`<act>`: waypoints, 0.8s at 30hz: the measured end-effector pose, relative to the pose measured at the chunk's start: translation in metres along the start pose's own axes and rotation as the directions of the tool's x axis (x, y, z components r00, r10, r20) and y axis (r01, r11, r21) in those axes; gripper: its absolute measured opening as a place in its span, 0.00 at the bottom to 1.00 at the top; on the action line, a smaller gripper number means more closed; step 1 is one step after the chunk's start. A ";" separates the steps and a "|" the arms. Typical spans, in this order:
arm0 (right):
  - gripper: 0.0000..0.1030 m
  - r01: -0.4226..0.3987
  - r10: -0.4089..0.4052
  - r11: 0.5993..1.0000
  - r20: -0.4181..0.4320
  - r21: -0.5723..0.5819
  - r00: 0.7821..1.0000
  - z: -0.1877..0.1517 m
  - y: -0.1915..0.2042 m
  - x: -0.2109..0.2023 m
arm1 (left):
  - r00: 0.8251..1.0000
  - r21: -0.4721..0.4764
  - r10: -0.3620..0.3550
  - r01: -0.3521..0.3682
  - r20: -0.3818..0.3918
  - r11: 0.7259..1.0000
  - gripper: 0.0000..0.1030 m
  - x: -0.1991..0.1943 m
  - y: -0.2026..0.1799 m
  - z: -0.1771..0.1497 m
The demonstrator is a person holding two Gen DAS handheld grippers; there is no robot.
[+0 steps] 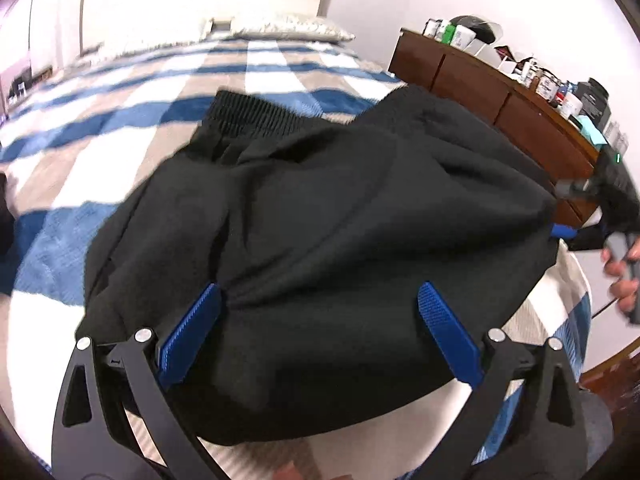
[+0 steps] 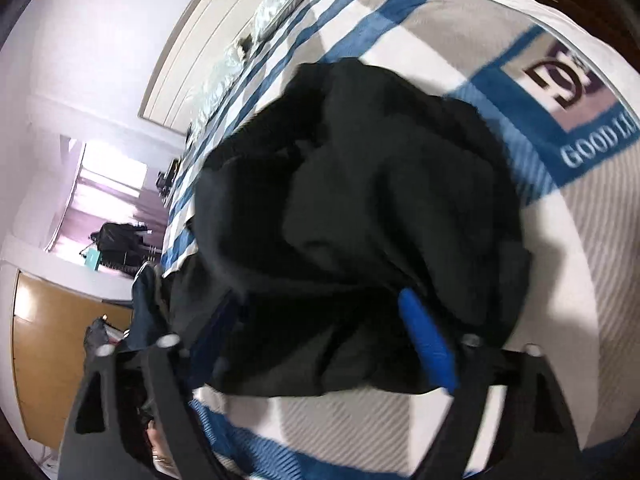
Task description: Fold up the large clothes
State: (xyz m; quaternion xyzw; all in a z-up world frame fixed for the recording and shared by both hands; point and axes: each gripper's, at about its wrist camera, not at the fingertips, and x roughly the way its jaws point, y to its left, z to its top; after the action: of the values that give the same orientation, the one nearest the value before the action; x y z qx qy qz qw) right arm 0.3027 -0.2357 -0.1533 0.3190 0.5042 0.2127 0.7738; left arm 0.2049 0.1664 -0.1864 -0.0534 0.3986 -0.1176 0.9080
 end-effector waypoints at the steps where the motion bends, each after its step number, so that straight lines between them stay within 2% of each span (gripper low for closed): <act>1: 0.93 -0.004 0.004 0.999 0.003 -0.040 1.000 0.003 0.018 -0.006 | 1.000 0.005 0.011 -0.011 0.020 1.000 0.94 -0.007 -0.001 0.002; 4: 0.96 -0.044 0.046 0.991 0.014 -0.128 0.999 0.011 0.068 -0.011 | 0.998 -0.026 0.007 -0.005 0.055 1.000 0.94 -0.020 0.007 0.014; 6: 0.96 -0.082 0.079 0.990 -0.025 -0.118 0.997 0.023 0.093 0.008 | 0.999 -0.064 0.006 -0.003 0.052 0.998 0.94 -0.019 0.013 0.024; 8: 0.96 -0.080 0.075 0.992 -0.053 -0.101 0.996 0.031 0.107 0.035 | 0.999 -0.088 0.024 -0.020 0.047 0.996 0.94 -0.015 0.016 0.028; 10: 0.96 0.016 -0.024 0.996 -0.088 -0.092 0.996 0.037 0.111 0.075 | 0.998 -0.097 0.038 -0.032 0.059 0.995 0.94 -0.016 0.019 0.028; 12: 0.96 0.104 -0.112 0.993 -0.147 -0.060 0.983 0.034 0.103 0.120 | 0.995 -0.071 0.045 -0.038 0.091 0.997 0.94 -0.025 0.019 0.024; 14: 0.96 0.189 -0.198 0.979 -0.152 -0.074 0.968 0.035 0.099 0.155 | 0.993 -0.013 0.059 -0.058 0.102 0.998 0.94 -0.034 0.020 0.021; 17: 0.97 0.264 -0.274 0.961 -0.148 -0.084 0.950 0.032 0.090 0.191 | 0.988 0.056 0.056 -0.064 0.141 0.996 0.94 -0.045 0.026 0.025; 19: 0.97 0.292 -0.301 0.953 -0.150 -0.083 0.942 0.031 0.084 0.207 | 0.984 0.071 0.065 -0.077 0.164 0.995 0.94 -0.048 0.028 0.026; 24: 0.97 0.304 -0.316 0.948 -0.172 -0.092 0.933 0.043 0.094 0.221 | 0.988 0.095 0.060 -0.074 0.142 0.993 0.94 -0.043 0.032 0.023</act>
State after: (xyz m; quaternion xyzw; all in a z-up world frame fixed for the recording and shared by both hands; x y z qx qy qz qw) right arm 0.4296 -0.0378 -0.2166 0.1897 0.6106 0.1326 0.7574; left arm 0.1987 0.2086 -0.1464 -0.0024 0.3298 -0.1026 0.9385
